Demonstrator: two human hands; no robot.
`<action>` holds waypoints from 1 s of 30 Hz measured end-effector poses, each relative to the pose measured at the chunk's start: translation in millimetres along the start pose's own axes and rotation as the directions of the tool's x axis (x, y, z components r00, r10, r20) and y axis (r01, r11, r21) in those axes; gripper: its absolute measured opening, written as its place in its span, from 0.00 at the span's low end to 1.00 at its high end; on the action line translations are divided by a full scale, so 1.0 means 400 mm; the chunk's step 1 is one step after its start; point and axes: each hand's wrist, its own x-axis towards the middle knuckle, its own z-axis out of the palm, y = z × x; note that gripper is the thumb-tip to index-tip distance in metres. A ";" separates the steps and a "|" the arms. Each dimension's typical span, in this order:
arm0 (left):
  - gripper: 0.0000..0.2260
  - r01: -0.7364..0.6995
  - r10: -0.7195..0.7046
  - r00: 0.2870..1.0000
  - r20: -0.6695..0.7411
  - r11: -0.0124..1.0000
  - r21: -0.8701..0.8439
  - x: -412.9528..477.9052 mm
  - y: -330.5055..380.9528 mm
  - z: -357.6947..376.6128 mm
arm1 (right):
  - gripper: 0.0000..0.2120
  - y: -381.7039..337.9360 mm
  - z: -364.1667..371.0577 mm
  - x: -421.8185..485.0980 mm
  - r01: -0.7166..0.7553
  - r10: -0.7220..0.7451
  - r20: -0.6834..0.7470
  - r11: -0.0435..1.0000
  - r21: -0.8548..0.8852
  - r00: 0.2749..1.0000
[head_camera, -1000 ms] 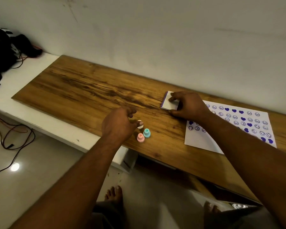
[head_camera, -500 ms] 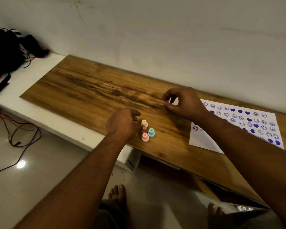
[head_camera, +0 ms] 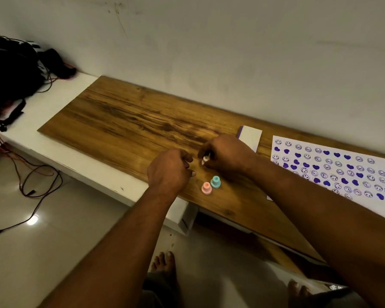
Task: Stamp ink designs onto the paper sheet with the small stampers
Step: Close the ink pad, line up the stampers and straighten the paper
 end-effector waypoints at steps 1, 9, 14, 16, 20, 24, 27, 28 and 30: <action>0.16 0.000 0.000 1.000 0.006 1.000 -0.017 0.001 -0.001 0.000 | 0.14 0.012 -0.005 0.011 -0.033 0.032 -0.047 0.999 -0.002 0.998; 0.14 -0.007 0.008 1.000 0.012 0.997 -0.073 0.013 -0.005 0.007 | 0.20 0.153 -0.064 0.047 -0.330 0.337 -0.376 0.940 0.086 0.863; 0.14 0.003 -0.002 1.000 0.012 0.997 -0.075 0.017 -0.002 0.013 | 0.21 0.190 -0.068 0.046 -0.337 0.370 -0.395 0.929 0.152 0.841; 0.14 -0.005 0.006 1.000 0.014 0.998 -0.060 0.016 0.003 0.015 | 0.20 0.190 -0.064 0.046 -0.318 0.356 -0.389 0.935 0.160 0.850; 0.15 -0.005 0.005 1.000 0.016 0.999 -0.044 0.012 0.009 0.014 | 0.20 0.194 -0.058 0.048 -0.306 0.336 -0.404 0.942 0.138 0.851; 0.15 -0.001 0.002 1.000 0.023 0.999 -0.032 0.012 0.011 0.009 | 0.19 0.202 -0.053 0.048 -0.307 0.330 -0.398 0.944 0.123 0.856; 0.15 0.001 -0.001 1.000 0.024 1.000 -0.021 0.009 0.019 0.008 | 0.23 0.207 -0.059 0.045 -0.285 0.324 -0.387 0.946 0.158 0.863; 0.15 -0.004 0.004 1.000 0.021 1.000 -0.015 0.007 0.021 0.008 | 0.25 0.208 -0.068 0.043 -0.266 0.308 -0.409 0.951 0.157 0.859; 0.15 -0.012 0.013 1.000 0.017 1.000 -0.010 0.005 0.025 0.006 | 0.24 0.206 -0.099 0.034 -0.223 0.256 -0.497 0.967 0.126 0.829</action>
